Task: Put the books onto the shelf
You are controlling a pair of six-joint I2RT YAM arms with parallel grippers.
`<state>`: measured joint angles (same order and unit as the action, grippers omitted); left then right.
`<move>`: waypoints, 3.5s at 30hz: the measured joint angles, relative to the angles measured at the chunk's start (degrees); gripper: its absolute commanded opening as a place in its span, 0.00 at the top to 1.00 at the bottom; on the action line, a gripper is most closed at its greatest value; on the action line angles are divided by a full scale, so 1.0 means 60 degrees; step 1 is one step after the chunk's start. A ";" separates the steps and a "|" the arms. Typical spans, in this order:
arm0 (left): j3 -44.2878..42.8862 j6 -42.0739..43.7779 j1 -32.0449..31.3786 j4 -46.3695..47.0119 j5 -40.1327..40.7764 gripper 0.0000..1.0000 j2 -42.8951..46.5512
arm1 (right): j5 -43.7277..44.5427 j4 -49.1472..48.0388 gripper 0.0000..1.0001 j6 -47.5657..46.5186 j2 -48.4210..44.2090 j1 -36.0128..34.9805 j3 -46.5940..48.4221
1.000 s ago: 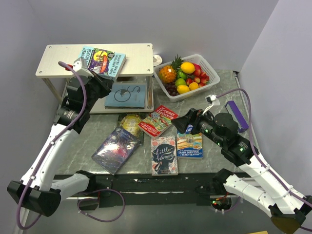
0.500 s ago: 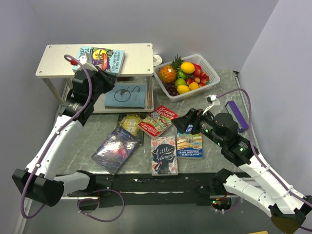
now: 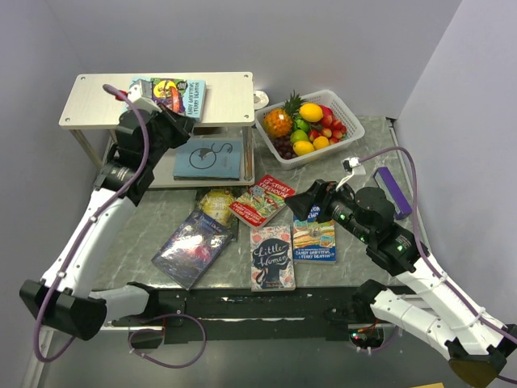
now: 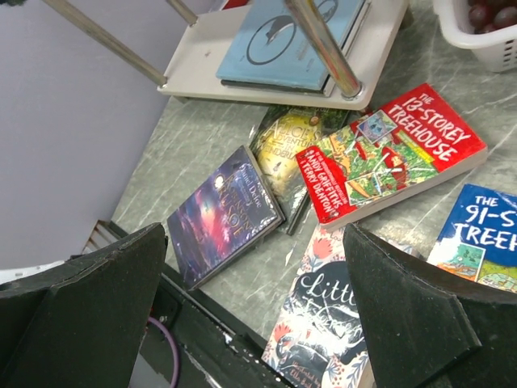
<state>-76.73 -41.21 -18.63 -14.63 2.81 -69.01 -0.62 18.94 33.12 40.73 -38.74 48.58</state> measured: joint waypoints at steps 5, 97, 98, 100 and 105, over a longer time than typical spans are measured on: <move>0.0922 -0.0200 -0.0018 0.0452 -0.0576 0.81 0.1639 | 0.0397 0.0018 0.01 0.0007 0.0000 0.0004 -0.0339; 1.0265 -0.2812 -0.6047 0.5606 -0.2044 0.18 0.4732 | -0.8721 0.0109 1.00 0.1526 -0.0146 -0.0208 -0.3413; 1.0276 -0.2765 -0.5876 0.5708 -0.2331 0.21 0.4765 | -0.8881 0.0033 1.00 0.1537 -0.0146 -0.0208 -0.3413; 1.0382 -0.2736 -0.5523 0.6076 -0.2907 0.36 0.4779 | -0.9162 -0.0091 1.00 0.1537 -0.0142 -0.0208 -0.3413; 1.0564 -0.2951 -0.5042 0.7198 -0.4422 0.98 0.4393 | -0.9548 0.0007 1.00 0.1322 -0.0011 -0.0208 -0.3391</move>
<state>-13.34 -58.92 -48.88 28.56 -23.73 -42.65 -57.91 18.98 41.06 40.66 -39.99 28.23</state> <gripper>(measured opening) 0.389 0.350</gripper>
